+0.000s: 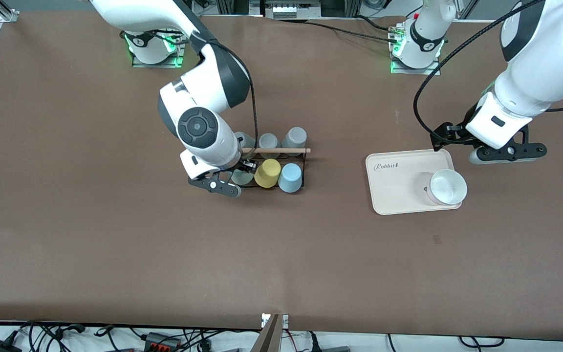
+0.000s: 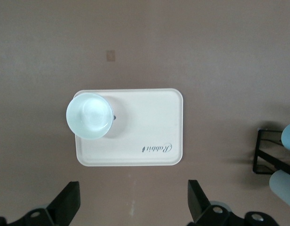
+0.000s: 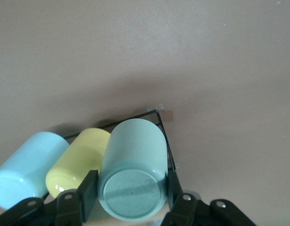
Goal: Hang scattered cups on rack with three cups
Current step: 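Carry the green cup to the rack and hang it with the right gripper, then open the right gripper and pull it back from the rack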
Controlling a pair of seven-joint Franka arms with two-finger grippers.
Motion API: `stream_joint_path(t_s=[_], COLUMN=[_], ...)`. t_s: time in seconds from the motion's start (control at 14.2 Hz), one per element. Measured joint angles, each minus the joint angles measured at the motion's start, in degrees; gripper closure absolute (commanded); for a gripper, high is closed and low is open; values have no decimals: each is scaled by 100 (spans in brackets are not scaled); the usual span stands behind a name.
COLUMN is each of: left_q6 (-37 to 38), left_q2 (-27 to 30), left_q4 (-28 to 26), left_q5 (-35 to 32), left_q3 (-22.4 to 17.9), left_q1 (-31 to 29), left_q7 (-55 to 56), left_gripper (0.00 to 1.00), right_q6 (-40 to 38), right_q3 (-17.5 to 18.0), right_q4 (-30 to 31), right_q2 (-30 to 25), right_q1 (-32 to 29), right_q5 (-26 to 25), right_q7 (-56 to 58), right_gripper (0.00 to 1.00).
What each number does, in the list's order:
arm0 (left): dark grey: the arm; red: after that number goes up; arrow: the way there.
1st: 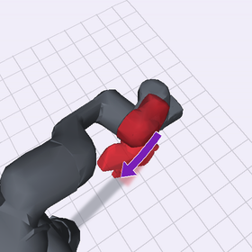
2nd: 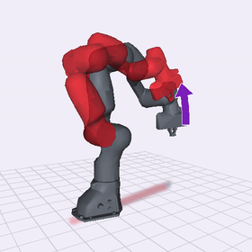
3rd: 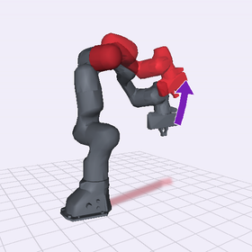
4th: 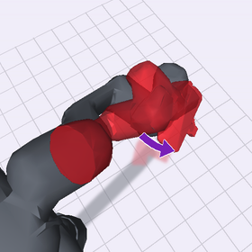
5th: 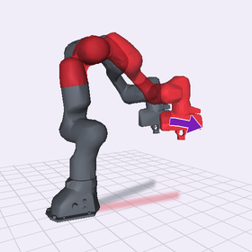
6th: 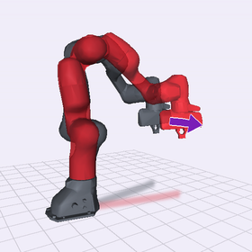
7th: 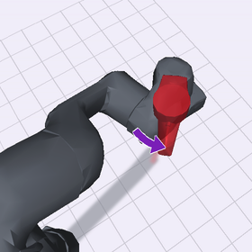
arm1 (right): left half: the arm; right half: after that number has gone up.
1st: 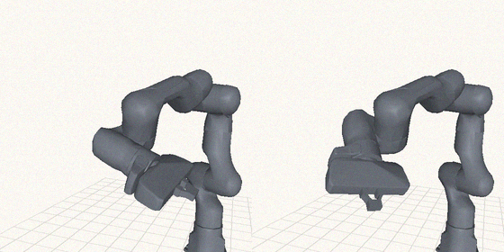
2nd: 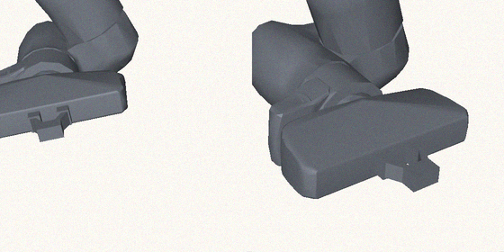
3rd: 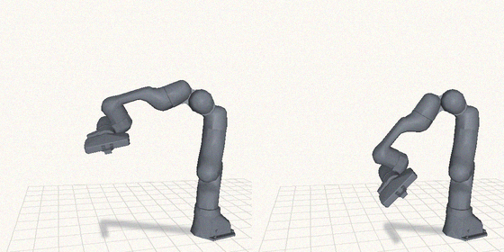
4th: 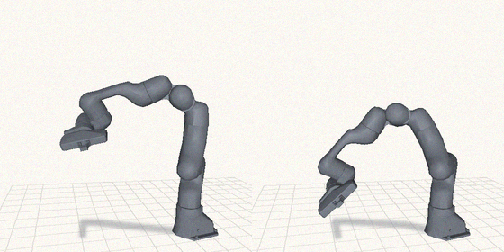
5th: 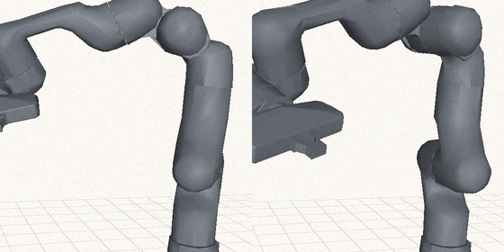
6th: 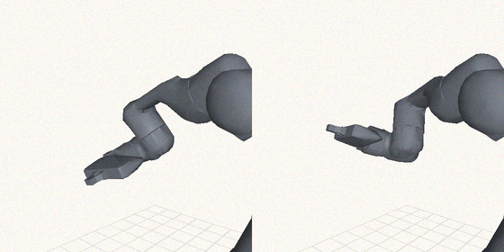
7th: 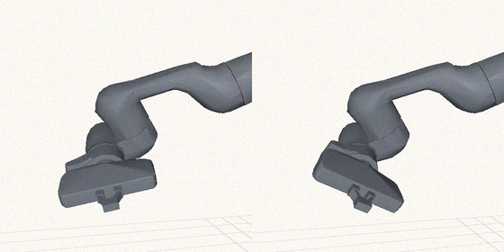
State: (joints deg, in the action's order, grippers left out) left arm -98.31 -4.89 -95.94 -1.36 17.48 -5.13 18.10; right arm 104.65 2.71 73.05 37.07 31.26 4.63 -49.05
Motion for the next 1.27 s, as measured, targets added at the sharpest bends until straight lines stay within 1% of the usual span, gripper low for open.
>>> stream_joint_path(t_s=[0.42, 0.49, 0.56, 0.64, 0.71, 1.06, 1.27], left_q6=[-49, -50, -51, -51, -52, -66, -67], left_q2=[2, 2, 2, 2, 2, 2, 2], left_q4=[62, 68, 70, 70, 71, 72, 74], left_q5=[0, 0, 0, 0, 0, 0, 0], left_q3=[2, 2, 3, 4, 5, 9, 9], left_q1=[0, 0, 0, 0, 0, 0, 0], left_q7=[0, 0, 0, 0, 0, 0, 0], left_gripper=[0, 0, 0, 0, 0, 0, 0], right_q6=[402, 419, 420, 420, 420, 354, -75], right_q3=[-2, -2, -3, -4, -8, -134, -187], right_q4=[155, 158, 162, 162, 162, 56, -184], right_q2=[315, 309, 309, 307, 306, 210, -240], right_q1=[69, 69, 69, 69, 69, -22, -327], right_q5=[-6, -7, -7, -7, -7, -9, -53], right_q7=[0, 0, 0, 0, 0, 85, 816], right_gripper=[66, 62, 46, 15, 0, 0, 0])
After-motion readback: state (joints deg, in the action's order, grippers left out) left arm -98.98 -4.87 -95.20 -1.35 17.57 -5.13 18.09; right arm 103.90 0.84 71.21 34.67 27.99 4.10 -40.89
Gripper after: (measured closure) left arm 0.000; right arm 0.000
